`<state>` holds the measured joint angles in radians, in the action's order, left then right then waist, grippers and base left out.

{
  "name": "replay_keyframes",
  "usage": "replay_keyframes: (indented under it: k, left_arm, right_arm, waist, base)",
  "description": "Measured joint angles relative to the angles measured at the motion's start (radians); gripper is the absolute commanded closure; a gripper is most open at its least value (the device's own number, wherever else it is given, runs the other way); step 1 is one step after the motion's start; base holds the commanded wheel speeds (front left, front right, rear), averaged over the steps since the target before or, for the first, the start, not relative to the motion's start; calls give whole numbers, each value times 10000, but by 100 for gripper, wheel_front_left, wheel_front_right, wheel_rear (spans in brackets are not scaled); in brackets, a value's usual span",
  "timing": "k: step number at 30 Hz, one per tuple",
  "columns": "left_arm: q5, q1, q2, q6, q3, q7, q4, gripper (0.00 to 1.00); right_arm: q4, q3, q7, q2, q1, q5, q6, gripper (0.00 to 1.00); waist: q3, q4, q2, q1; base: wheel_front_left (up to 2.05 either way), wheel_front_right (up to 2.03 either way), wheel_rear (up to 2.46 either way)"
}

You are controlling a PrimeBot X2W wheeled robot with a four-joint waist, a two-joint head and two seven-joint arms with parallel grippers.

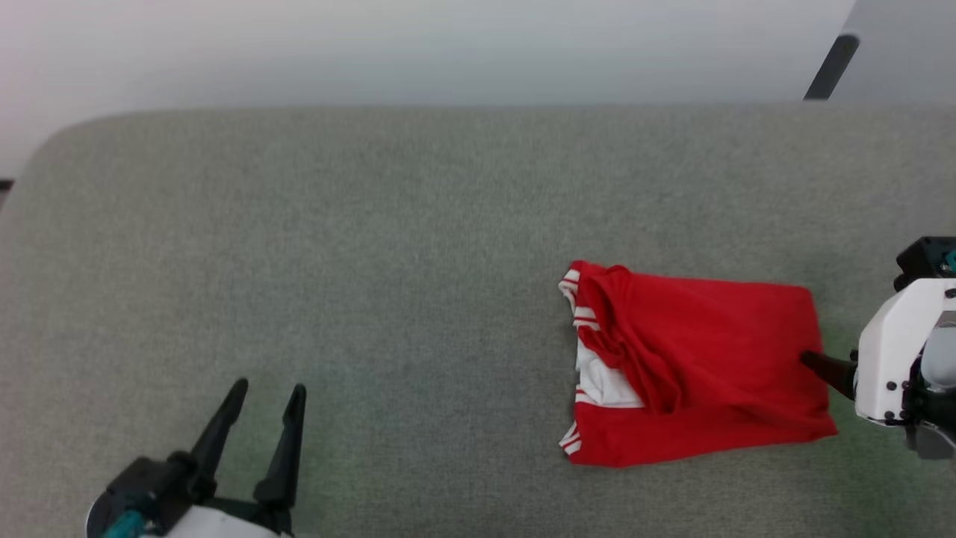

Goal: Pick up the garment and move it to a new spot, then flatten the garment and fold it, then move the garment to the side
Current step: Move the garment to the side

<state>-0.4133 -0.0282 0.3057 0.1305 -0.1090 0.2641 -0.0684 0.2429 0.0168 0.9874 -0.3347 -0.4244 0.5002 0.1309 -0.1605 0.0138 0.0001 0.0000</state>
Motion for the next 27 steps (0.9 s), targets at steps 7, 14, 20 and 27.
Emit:
replay_keyframes:
  k: [7, 14, 20, 27]
  left_arm:
    - [-180, 633, 236, 0, -272, 0, 109, 0]
    - [-316, 1001, 397, 0, -393, 0, 150, 0]
    - [-353, 1220, 437, 0, -479, 0, 90, 0]
    - [-360, 1365, 441, 0, -579, 0, 15, 0]
  right_arm:
    - [128, 581, 382, 332, -175, -577, 0, 0]
    - [334, 692, 518, 675, -336, -938, 0, 0]
    - [374, 761, 282, 794, -412, -955, 0, 98]
    - [428, 859, -878, 1028, -358, -727, 2, 100]
  waist:
    - [-698, 141, 0, 0]
    - [-1221, 213, 0, 1]
    - [-1464, 245, 0, 0]
    - [-1394, 179, 0, 0]
  base:
    - [0, 0, 0]
    - [0, 0, 0]
    - [0, 0, 0]
    - [0, 0, 0]
